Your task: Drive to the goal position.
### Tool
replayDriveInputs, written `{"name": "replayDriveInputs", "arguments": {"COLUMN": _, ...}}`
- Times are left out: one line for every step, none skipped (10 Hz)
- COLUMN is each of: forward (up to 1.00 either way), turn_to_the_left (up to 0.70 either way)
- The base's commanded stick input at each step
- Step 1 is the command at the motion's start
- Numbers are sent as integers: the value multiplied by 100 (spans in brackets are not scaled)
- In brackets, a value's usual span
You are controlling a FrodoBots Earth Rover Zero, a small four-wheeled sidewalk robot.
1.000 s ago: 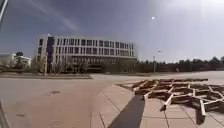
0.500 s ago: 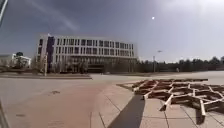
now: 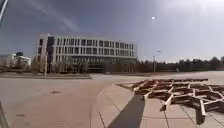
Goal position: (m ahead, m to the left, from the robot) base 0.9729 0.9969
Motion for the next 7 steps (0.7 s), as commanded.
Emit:
{"name": "replayDriveInputs", "arguments": {"forward": 5, "turn_to_the_left": 0}}
{"name": "replayDriveInputs", "arguments": {"forward": 5, "turn_to_the_left": 0}}
{"name": "replayDriveInputs", "arguments": {"forward": 5, "turn_to_the_left": 0}}
{"name": "replayDriveInputs", "arguments": {"forward": 5, "turn_to_the_left": 0}}
{"name": "replayDriveInputs", "arguments": {"forward": 5, "turn_to_the_left": 0}}
{"name": "replayDriveInputs", "arguments": {"forward": 5, "turn_to_the_left": 0}}
{"name": "replayDriveInputs", "arguments": {"forward": 4, "turn_to_the_left": 0}}
